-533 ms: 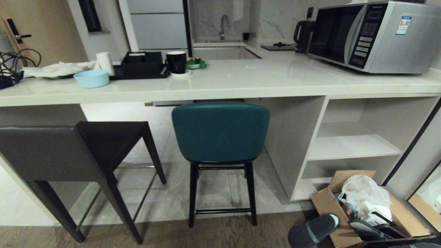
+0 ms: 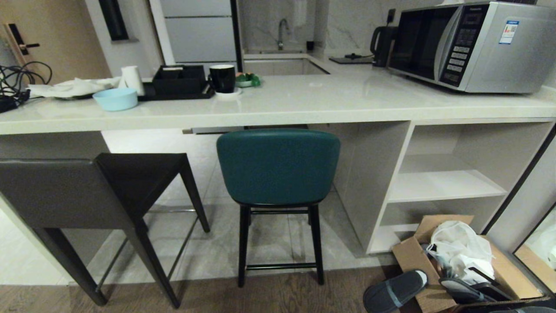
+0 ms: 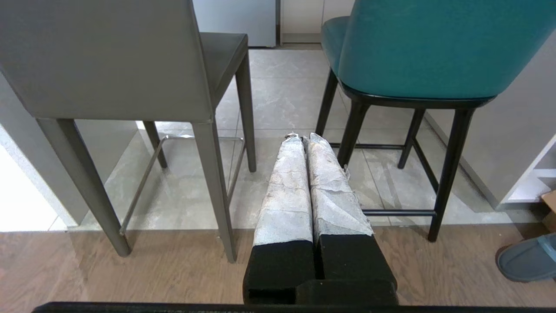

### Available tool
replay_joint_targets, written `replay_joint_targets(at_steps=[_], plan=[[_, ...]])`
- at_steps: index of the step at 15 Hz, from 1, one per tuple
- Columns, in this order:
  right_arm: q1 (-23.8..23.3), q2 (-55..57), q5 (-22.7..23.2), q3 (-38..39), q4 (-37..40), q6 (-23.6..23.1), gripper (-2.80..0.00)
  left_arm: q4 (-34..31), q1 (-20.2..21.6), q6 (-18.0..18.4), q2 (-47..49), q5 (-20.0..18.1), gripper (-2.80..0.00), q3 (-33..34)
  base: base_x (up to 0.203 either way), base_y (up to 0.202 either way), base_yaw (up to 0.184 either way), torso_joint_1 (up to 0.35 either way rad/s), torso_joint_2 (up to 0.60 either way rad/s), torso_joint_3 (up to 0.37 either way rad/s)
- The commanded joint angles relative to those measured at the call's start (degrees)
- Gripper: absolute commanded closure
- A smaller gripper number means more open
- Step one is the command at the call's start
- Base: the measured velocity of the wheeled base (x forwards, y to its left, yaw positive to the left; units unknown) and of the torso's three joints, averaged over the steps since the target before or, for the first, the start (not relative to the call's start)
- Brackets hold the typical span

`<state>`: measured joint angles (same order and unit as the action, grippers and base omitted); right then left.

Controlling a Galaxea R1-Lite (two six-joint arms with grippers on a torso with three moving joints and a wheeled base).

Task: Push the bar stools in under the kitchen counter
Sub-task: Pull the blue chair out from under the dining table

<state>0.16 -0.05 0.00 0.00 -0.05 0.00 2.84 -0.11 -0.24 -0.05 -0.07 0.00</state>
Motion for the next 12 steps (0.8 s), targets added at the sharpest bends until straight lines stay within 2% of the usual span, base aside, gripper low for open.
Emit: replay_joint_targets(at_steps=[1,3,12], plan=[[0.0,0.0,0.0,0.0,0.0,0.0,0.00,0.1,0.0,0.0,0.0,0.0,0.00,1.0,0.000,0.000,0.000,0.000,0.00,0.000],[0.1,0.0,0.0,0.0,0.0,0.0,0.00,0.1,0.0,0.0,0.0,0.0,0.00,1.0,0.044,0.000,0.000,-0.001,0.00,0.002],[0.0,0.0,0.0,0.0,0.0,0.0,0.00,0.1,0.0,0.0,0.0,0.0,0.00,1.0,0.194,0.000,0.001,0.002,0.00,0.002]])
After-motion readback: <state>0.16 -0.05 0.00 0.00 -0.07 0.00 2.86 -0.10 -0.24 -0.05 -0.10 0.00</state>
